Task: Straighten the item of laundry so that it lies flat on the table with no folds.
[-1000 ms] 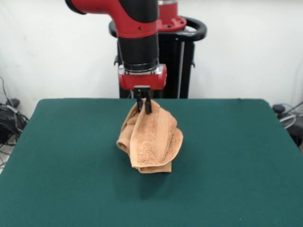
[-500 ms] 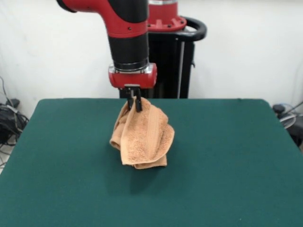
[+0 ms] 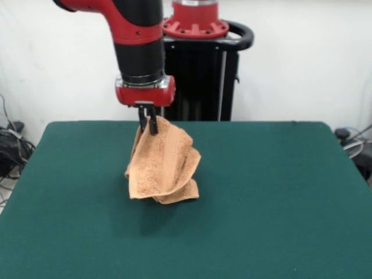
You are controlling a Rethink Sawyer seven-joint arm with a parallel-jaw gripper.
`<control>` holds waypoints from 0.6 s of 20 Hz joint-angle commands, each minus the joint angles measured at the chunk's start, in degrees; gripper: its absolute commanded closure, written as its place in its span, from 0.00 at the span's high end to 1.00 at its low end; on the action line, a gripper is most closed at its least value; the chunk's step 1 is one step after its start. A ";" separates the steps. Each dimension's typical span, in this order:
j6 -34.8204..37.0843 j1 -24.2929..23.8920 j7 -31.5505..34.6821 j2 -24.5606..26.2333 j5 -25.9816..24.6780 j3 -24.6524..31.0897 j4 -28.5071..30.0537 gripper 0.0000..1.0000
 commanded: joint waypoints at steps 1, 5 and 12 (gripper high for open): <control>9.00 -0.79 2.26 0.44 -3.15 -1.03 -4.38 0.00; 11.80 -1.48 1.52 0.02 -5.12 -1.33 -5.56 0.00; 17.23 -1.95 0.98 -1.52 -8.23 -1.98 -7.31 0.00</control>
